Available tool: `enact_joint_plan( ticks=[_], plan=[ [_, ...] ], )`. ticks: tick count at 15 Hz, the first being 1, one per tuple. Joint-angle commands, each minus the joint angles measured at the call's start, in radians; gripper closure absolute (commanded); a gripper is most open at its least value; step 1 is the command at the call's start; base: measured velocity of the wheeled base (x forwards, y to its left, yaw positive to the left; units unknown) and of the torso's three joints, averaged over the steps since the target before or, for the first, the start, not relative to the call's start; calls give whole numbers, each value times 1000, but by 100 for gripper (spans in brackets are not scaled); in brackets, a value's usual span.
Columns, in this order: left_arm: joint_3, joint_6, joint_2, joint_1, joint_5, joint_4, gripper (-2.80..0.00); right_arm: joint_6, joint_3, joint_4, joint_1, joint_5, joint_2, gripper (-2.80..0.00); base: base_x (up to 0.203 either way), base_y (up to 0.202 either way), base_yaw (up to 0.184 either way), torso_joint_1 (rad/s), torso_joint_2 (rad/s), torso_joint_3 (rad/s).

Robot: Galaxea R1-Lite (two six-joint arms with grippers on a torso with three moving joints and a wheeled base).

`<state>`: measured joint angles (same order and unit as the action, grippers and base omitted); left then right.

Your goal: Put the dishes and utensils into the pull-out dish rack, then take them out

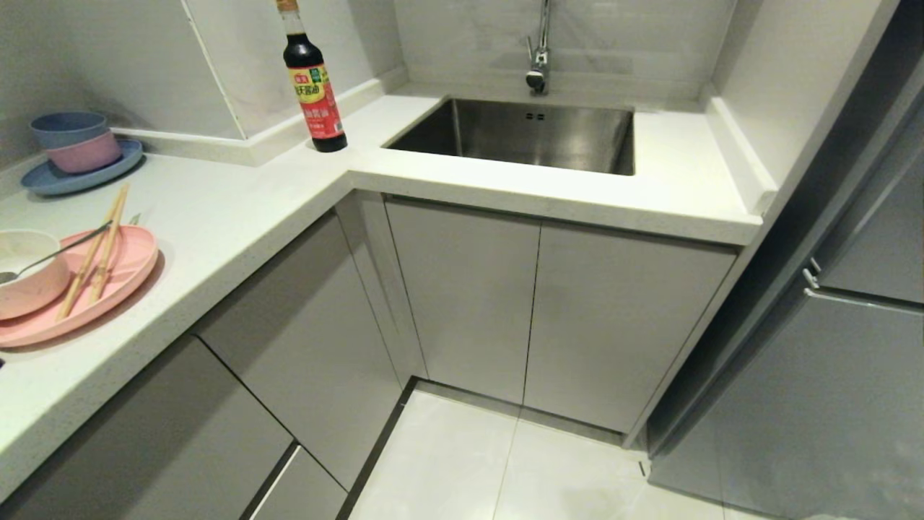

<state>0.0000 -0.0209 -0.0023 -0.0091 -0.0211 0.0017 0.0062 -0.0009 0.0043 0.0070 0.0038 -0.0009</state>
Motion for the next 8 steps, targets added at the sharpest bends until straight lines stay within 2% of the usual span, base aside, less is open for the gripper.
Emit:
enact_joint_plan(
  ticks=[1,8],
  plan=[
    [2,-1,2,0,0,0,0,0,0,0,1,1,1,0,0,0,0,2,2,202],
    [2,-1,2,0,0,0,0,0,0,0,1,0,0,0,0,0,0,1,1,204]
  ],
)
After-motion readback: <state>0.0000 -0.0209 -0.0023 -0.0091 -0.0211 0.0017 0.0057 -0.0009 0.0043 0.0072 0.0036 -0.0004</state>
